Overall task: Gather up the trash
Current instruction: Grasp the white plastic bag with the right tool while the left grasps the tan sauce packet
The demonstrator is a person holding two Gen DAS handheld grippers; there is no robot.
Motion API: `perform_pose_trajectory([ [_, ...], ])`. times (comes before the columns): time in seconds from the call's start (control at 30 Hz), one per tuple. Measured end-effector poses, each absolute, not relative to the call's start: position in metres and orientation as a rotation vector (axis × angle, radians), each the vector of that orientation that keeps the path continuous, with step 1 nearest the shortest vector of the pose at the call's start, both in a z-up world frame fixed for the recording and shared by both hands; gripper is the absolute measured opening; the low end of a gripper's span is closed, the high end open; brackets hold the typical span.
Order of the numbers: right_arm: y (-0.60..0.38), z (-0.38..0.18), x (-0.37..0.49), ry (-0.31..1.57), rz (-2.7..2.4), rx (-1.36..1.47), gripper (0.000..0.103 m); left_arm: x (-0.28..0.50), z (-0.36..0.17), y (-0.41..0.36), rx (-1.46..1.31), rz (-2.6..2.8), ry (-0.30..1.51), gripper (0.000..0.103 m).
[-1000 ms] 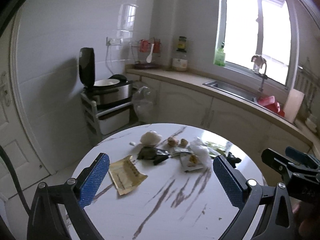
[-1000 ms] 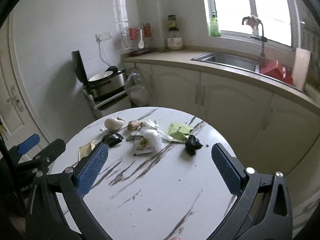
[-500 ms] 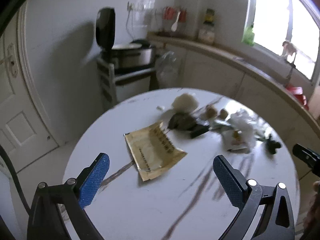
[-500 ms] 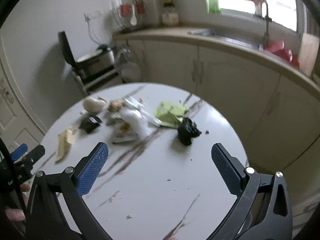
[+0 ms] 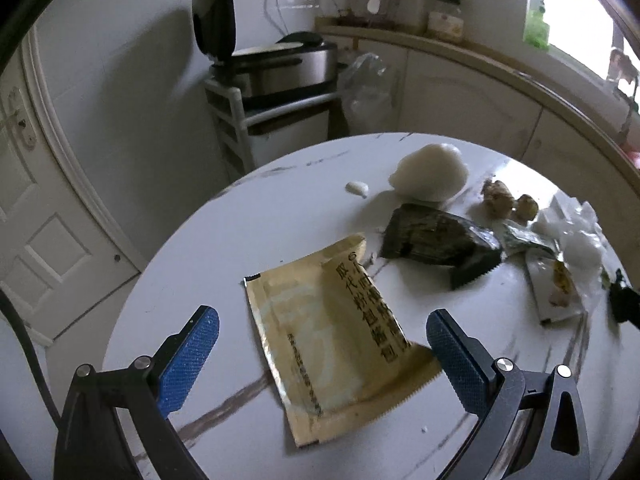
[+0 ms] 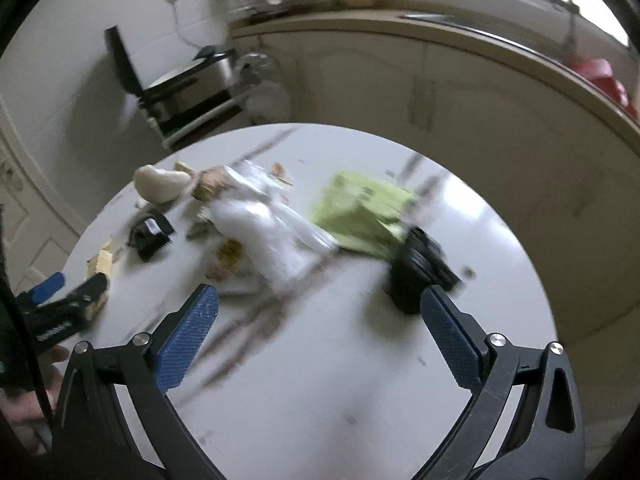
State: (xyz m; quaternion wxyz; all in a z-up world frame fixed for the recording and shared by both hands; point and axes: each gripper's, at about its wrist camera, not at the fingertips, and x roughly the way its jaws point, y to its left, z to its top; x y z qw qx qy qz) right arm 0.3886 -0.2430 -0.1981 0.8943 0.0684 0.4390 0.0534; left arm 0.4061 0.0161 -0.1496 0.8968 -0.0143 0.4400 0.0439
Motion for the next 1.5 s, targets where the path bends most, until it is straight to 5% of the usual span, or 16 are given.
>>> perform_pose_trajectory([
  [0.2, -0.223, -0.204, 0.43, 0.933, 0.168, 0.086, 0.097, 0.428, -0.165, 0.025, -0.08, 0.042, 0.93, 0.084],
  [0.37, -0.212, -0.219, 0.448, 0.979, 0.23, 0.079, 0.052, 0.435, -0.166, 0.031, -0.076, -0.006, 0.905, 0.063],
  [0.47, -0.209, -0.22, 0.447, 0.967, 0.259, 0.089, 0.046, 0.443, -0.167, 0.037, -0.088, -0.039, 0.899, 0.055],
  [0.67, -0.217, -0.214, 0.434, 0.941, 0.291, 0.141, 0.041, 0.419, -0.169, 0.062, -0.142, -0.08, 0.892, 0.044],
  [0.7, -0.218, -0.213, 0.433, 0.938, 0.289, 0.145, 0.041, 0.415, -0.167, 0.066, -0.15, -0.095, 0.888, 0.026],
  [0.77, -0.222, -0.209, 0.427, 0.926, 0.286, 0.16, 0.041, 0.408, -0.165, 0.068, -0.153, -0.119, 0.886, 0.017],
  [0.93, -0.23, -0.2, 0.411, 0.905, 0.278, 0.18, 0.04, 0.397, -0.166, 0.075, -0.16, -0.147, 0.893, 0.007],
  [1.5, -0.24, -0.186, 0.371, 0.876, 0.269, 0.214, 0.039, 0.362, -0.147, 0.058, -0.148, -0.208, 0.886, 0.002],
])
